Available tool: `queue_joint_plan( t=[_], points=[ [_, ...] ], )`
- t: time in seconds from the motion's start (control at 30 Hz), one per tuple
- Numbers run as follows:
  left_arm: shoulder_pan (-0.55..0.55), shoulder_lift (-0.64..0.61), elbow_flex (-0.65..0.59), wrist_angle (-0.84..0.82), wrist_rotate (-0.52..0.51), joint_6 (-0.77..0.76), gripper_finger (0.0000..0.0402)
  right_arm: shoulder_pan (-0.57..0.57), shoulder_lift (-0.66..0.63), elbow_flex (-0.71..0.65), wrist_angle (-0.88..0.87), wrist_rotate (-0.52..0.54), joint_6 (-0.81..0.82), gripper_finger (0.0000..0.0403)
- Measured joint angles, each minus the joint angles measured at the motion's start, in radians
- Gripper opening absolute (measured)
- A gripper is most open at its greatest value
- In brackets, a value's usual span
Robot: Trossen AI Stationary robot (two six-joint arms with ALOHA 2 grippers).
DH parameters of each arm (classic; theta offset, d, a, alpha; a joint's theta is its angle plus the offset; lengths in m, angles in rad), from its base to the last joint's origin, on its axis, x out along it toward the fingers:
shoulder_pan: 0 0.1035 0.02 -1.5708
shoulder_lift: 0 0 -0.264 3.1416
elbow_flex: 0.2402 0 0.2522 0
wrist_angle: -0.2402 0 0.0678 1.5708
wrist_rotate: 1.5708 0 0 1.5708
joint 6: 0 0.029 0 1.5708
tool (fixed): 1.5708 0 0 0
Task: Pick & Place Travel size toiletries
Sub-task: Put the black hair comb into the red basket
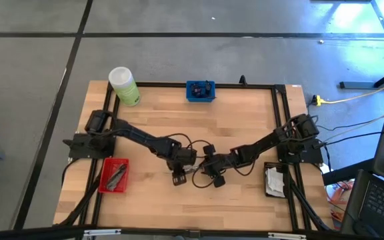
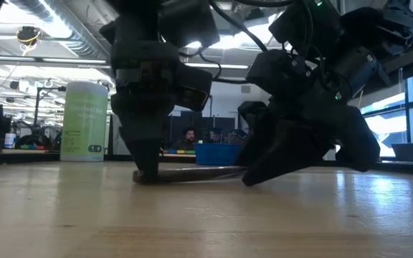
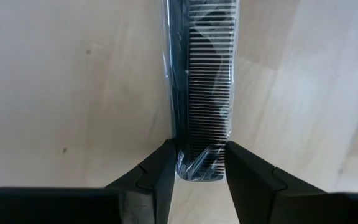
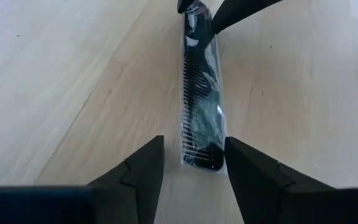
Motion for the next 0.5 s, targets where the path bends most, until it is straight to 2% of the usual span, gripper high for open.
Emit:
queue_joint_plan(
  t=[0.3,0.5],
  points=[
    [0.031,0.007,-0.001,0.040,0.169,0.012,0.0126,-0.001,0.002,0.000,-0.002,0.042,-0.001,0.0108],
    [0.036,0.006,-0.001,0.041,0.166,0.015,0.0126,-0.001,0.002,0.000,-0.003,0.005,0.001,0.0033]
  ],
)
